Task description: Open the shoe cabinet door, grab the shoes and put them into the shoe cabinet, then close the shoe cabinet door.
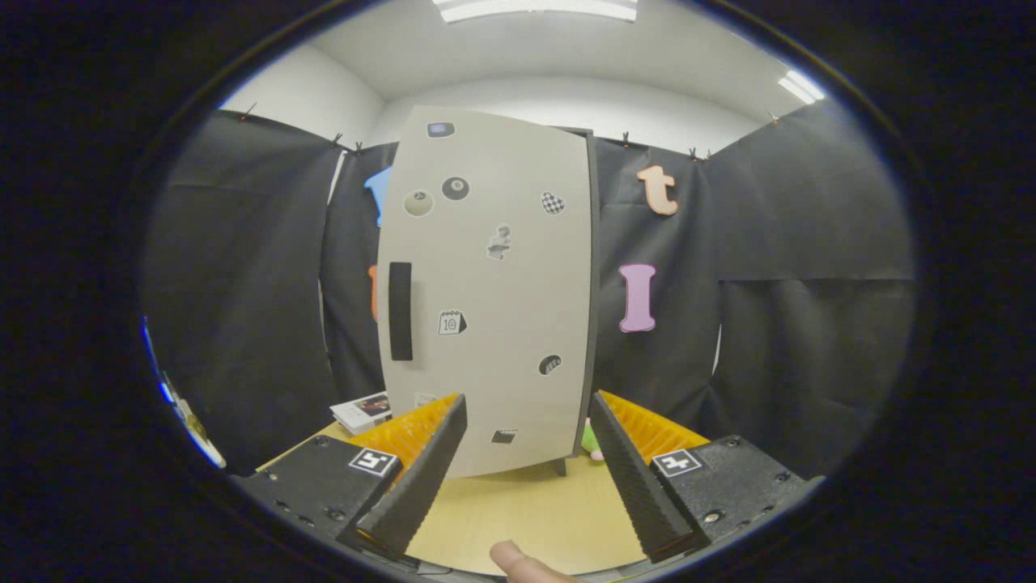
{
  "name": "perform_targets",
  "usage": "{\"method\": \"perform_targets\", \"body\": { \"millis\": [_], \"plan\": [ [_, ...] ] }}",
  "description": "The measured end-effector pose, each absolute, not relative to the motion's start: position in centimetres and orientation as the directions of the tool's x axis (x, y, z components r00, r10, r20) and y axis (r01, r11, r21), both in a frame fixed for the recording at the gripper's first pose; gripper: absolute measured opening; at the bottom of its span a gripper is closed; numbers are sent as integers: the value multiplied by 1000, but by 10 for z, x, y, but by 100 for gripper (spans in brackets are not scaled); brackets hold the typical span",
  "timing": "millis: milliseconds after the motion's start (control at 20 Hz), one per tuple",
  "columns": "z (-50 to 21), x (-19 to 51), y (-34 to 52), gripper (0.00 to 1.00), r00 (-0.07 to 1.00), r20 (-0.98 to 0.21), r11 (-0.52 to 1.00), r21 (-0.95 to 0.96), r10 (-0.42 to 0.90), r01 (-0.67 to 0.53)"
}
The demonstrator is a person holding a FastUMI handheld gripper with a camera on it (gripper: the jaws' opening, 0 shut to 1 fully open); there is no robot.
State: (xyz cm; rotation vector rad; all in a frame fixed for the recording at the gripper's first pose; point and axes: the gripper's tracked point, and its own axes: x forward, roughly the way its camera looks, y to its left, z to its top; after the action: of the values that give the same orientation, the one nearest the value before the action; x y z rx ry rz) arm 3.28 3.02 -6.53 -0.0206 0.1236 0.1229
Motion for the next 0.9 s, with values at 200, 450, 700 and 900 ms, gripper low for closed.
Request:
{"method": "perform_targets", "body": {
  "millis": [200, 450, 700, 900],
  "plan": [
    [-51, -11, -1, 99, 995, -66, 997, -3, 73, -73],
    [-29, -56, -24, 100, 998, 29, 998, 1, 60, -60],
    [-22, -93, -29, 99, 992, 72, 994, -34, 106, -104],
    [-25, -101, -33, 99, 990, 85, 993, -47, 116, -112]
  ]
}}
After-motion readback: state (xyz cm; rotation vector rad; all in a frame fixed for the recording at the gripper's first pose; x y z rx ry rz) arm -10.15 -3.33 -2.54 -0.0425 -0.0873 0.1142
